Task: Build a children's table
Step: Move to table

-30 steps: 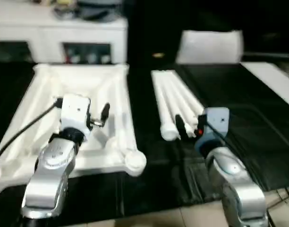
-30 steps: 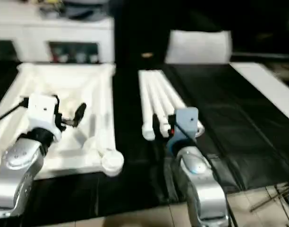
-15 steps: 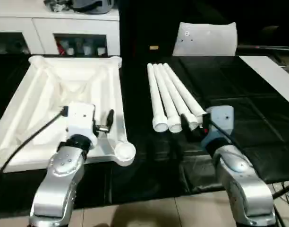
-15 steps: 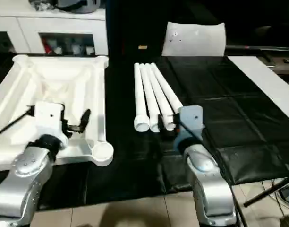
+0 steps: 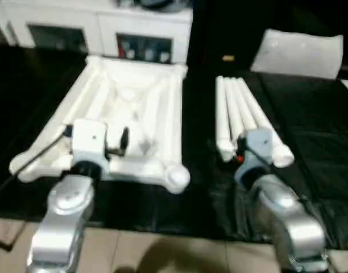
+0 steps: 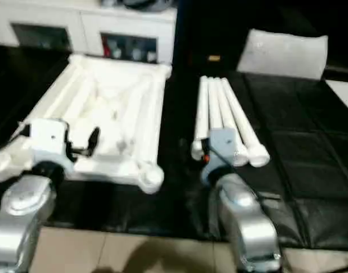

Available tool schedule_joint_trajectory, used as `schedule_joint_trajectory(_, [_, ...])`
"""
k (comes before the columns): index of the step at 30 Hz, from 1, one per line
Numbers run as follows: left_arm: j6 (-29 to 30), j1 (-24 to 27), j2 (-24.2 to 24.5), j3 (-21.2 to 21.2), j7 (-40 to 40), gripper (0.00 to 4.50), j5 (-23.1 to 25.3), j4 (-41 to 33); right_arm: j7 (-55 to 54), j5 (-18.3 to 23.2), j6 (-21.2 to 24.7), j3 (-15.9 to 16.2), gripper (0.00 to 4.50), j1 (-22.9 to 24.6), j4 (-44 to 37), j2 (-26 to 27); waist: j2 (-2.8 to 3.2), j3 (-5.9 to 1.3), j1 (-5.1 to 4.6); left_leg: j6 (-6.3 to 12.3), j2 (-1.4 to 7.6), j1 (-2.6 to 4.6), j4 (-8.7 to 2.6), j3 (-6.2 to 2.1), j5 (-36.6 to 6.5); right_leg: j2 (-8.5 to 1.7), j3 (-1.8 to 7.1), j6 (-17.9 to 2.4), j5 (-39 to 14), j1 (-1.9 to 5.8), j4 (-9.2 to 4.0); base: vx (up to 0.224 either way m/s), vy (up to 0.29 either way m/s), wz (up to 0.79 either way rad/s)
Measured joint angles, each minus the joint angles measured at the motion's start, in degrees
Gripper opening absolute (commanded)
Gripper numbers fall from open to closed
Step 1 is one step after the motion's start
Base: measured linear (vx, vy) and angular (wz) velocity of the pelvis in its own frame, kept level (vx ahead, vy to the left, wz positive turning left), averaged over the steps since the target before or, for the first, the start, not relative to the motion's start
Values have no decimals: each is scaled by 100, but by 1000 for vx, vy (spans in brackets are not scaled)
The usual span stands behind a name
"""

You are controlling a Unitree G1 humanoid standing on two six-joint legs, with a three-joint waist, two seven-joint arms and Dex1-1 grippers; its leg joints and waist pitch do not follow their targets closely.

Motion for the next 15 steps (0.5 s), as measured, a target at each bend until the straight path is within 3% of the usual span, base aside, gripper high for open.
schedule_joint_trajectory(1, [0,-32,-31,52,4,446,-19,1,-36,-2,-25,-20,450,0,-21,-2,-27,-20,-3,-17,16,-18,1,-3,11,5,28,4,-2,-42,71,0,0,0])
schedule_joint_trajectory(2, [0,-45,-35,64,4,446,-26,4,-64,-3,-34,-31,450,5,-49,-2,-52,-35,-16,-8,17,-38,0,0,11,-4,87,38,-26,-53,15,-53,-89,-4])
schedule_joint_trajectory(3, [-3,-60,-29,57,-9,446,-36,20,-93,-4,-36,-43,450,33,-103,-19,-132,-84,-21,-10,4,-108,13,35,41,2,204,274,-186,-15,-131,-53,-89,-4])
schedule_joint_trajectory(4, [-3,-64,-75,51,-17,446,-49,51,-103,-6,-39,-74,450,61,-120,-35,-118,-94,18,23,1,-152,-3,80,85,36,205,218,-154,-54,-119,-82,-119,-8])
schedule_joint_trajectory(5, [-4,-65,-85,-17,-42,446,-81,83,-115,-19,-35,-121,450,130,-113,-35,-106,-87,45,104,-1,-159,-88,103,146,39,208,230,-101,-86,-126,-101,-126,-10])
schedule_joint_trajectory(6, [-8,-69,-93,-108,-94,446,-121,84,-142,-33,-30,-169,450,176,-104,-37,-115,-79,59,76,7,-98,-222,159,209,48,229,216,-83,-106,-141,-101,-126,-10])
schedule_joint_trajectory(8, [-8,-85,-82,-130,-147,446,-136,89,-146,-44,-30,-223,450,178,-117,-55,-99,-67,52,-56,59,-40,-311,218,253,71,235,184,-78,-102,-152,-100,-96,-4])
schedule_joint_trajectory(11, [8,-85,-68,-76,-224,446,-186,125,-123,-64,-25,-234,450,163,-120,-140,-77,-35,48,-144,106,23,-327,297,268,66,237,181,-67,-84,-152,-86,-28,-1])
schedule_joint_trajectory(15, [64,-85,-78,-15,-273,446,-291,201,-78,-75,-26,-101,450,78,-122,-194,-88,-23,19,-157,126,6,-272,333,277,58,286,242,2,-71,-210,-31,14,0])
